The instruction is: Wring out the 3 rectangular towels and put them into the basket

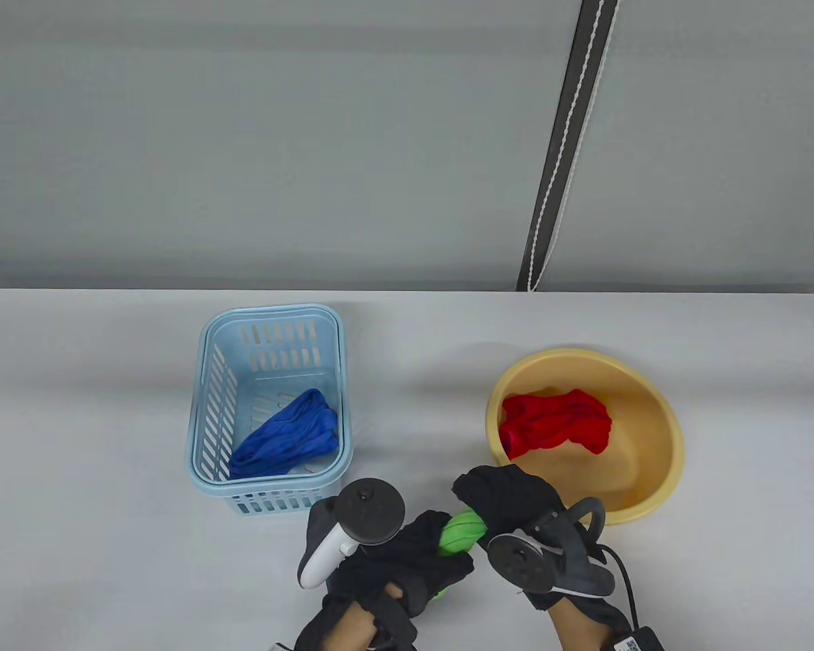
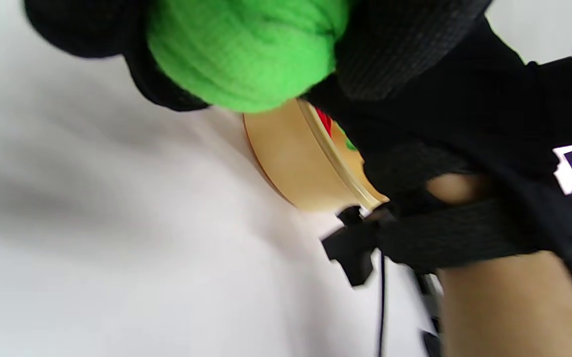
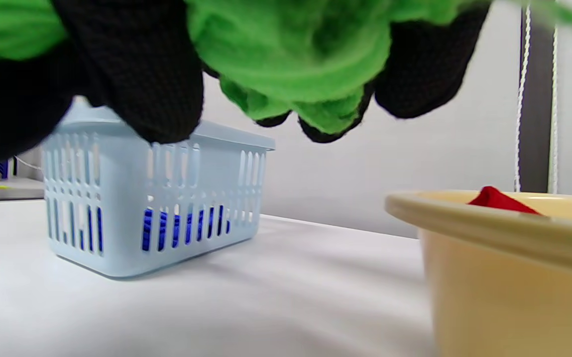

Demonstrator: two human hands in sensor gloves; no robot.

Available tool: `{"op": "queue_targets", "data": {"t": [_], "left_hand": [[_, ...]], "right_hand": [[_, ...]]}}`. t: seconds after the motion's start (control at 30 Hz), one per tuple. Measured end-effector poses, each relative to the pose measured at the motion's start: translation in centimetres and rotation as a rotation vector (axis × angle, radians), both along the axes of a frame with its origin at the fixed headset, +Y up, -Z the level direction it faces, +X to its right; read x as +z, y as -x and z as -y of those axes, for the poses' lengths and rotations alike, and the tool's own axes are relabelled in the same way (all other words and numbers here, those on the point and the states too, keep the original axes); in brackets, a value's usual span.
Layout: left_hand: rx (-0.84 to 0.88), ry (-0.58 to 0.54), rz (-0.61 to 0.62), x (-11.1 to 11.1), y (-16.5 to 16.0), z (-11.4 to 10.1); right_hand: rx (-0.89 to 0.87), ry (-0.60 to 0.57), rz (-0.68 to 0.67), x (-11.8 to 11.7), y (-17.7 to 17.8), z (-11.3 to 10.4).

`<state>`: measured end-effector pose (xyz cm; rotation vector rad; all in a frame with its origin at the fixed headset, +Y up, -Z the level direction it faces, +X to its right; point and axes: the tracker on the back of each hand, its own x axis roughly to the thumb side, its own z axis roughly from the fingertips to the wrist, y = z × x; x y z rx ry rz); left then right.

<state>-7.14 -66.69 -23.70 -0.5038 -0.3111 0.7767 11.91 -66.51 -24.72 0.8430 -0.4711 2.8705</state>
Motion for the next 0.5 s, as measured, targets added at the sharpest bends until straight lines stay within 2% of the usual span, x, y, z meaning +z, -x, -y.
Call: {"op": "queue_targets", "data": {"t": [0.13,0.33,0.5], "left_hand": [[-0.167,-0.220,-0.065,0.6,1.3,-2.5],[-0.362,-0.420,-0.166,0.9,3.9,-6.2],[-0.503,-0.562,-0.331,-0.5,7.7,-8.8]], "right_hand": [[-0.037,0.013,-0.024,0.6,0.7,-0.8],[-0.121,0.098,-0.064,0.6,1.0,-2.5],[-0.120,0.164,0.002,-1.6,-1.0,-4.7]]}}
